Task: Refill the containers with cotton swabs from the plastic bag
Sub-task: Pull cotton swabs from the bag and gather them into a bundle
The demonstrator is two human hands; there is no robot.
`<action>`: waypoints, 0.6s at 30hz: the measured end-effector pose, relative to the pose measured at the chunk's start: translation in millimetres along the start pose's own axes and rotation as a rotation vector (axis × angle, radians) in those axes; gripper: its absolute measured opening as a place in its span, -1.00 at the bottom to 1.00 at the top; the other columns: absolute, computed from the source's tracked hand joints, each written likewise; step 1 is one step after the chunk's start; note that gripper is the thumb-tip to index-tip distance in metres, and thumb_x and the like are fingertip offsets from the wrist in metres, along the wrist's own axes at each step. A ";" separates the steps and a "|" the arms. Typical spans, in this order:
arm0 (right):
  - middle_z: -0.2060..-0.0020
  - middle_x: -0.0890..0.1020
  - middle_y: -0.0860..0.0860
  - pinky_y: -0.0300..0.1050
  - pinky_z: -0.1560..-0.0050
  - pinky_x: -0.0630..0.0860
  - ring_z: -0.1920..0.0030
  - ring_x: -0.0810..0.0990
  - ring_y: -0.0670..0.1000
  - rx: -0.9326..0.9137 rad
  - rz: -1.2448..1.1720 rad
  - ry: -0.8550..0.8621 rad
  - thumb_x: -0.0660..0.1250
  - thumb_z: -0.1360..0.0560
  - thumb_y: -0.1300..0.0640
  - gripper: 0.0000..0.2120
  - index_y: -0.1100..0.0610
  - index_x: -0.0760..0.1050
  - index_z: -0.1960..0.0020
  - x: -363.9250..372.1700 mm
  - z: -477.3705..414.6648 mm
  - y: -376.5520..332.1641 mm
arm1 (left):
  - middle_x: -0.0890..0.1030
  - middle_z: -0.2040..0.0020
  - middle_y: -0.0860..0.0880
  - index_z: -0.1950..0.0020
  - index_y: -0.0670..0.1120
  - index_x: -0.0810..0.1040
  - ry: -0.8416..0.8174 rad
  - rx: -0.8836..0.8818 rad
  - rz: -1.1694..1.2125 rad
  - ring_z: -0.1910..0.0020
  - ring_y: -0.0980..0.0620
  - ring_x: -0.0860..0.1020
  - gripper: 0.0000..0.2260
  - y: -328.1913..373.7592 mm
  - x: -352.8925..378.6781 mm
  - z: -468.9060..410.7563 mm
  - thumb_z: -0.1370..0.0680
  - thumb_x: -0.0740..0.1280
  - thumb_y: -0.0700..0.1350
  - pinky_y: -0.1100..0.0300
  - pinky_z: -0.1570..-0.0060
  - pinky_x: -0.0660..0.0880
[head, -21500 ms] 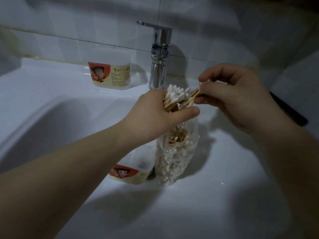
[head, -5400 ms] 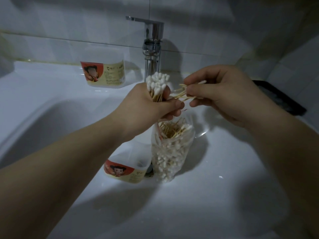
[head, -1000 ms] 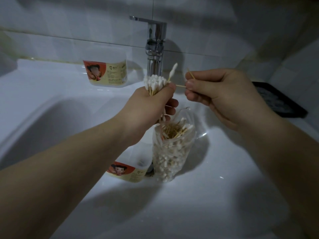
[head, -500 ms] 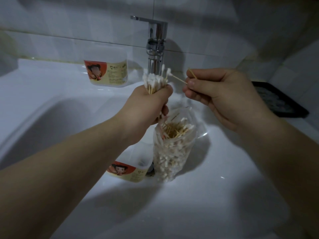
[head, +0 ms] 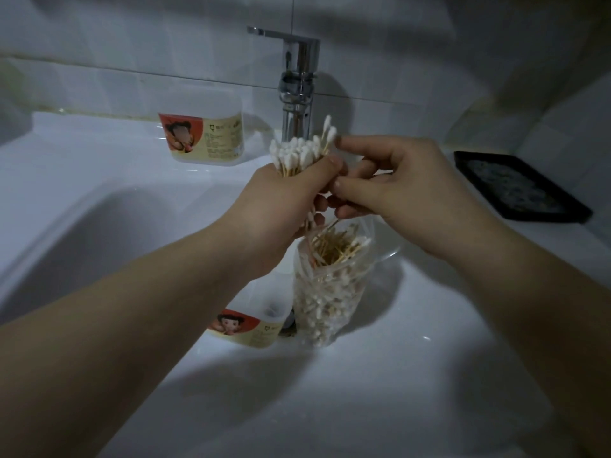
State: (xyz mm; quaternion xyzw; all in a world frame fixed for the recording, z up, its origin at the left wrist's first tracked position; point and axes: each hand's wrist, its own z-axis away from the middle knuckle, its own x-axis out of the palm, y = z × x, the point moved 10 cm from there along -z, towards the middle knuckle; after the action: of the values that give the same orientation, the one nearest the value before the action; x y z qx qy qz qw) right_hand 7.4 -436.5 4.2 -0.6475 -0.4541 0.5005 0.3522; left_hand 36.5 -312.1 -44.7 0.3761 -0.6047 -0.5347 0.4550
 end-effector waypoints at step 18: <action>0.15 0.65 -0.24 -0.25 0.03 0.52 0.09 0.59 -0.23 -0.108 0.839 -0.514 0.42 -0.36 -0.20 -0.90 -0.32 0.57 0.13 52.8 22.1 10.4 | 0.43 0.37 0.02 0.11 -0.06 0.46 0.114 -0.003 0.232 0.42 0.10 0.42 -0.78 4.7 -14.4 -2.6 -0.67 0.29 0.03 0.25 0.45 0.41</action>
State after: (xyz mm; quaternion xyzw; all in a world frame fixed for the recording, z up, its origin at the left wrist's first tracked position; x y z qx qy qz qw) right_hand -6.9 -390.3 -28.1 -0.6475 -0.2517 0.7183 -0.0374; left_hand 43.4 -298.7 -42.1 0.3325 -0.6166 -0.4572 0.5480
